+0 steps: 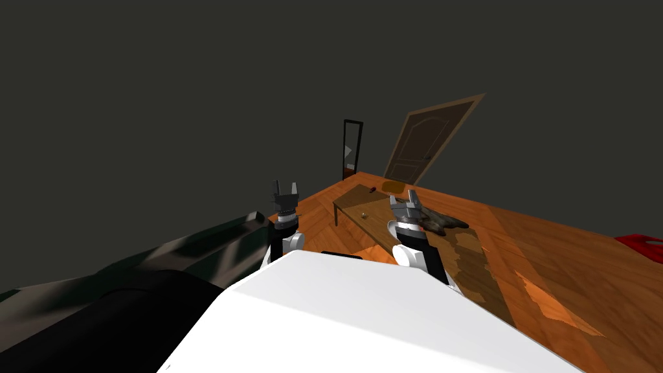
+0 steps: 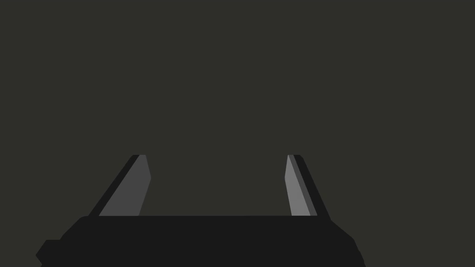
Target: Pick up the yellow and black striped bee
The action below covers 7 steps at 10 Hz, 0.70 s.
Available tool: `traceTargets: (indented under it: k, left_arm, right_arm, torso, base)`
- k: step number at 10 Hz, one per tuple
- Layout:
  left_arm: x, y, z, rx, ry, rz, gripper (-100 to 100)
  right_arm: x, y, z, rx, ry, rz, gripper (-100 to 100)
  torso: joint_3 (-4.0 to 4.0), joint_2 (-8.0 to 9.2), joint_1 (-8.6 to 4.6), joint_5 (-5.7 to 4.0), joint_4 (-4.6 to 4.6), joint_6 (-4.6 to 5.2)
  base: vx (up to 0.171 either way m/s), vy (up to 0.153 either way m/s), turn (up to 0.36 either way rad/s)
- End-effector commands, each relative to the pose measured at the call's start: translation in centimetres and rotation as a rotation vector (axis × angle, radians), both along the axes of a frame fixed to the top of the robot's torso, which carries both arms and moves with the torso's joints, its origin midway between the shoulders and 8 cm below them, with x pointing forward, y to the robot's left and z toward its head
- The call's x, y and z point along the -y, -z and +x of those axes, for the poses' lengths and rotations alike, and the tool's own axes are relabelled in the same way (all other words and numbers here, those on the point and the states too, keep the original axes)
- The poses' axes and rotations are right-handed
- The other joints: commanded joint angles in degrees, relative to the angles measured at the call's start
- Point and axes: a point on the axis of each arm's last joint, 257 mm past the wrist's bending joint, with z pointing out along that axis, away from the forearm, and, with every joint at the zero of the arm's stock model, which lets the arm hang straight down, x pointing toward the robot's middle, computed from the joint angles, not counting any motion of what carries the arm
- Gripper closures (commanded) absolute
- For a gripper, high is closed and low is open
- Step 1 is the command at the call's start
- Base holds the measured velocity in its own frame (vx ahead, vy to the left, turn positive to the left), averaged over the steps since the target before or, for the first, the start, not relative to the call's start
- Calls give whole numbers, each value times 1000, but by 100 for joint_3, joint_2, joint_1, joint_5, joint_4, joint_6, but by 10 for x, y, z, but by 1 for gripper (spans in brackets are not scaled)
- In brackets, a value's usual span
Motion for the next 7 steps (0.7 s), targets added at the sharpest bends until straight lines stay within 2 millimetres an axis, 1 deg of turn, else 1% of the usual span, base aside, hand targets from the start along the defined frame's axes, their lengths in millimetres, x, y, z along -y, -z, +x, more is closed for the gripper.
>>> traceTargets:
  k: [1, 7]
  left_arm:
    - [0, 0, 0, 0, 0, 0, 0]
    - [0, 0, 0, 0, 0, 0, 0]
  right_arm:
    - [3, -1, 1, 15, -17, 53, -100]
    - [20, 2, 5, 43, -54, 230, -100]
  torso:
    - [0, 0, 0, 0, 0, 0]
    - [0, 0, 0, 0, 0, -1]
  base:
    - [11, -6, 72]
    - [9, -7, 42]
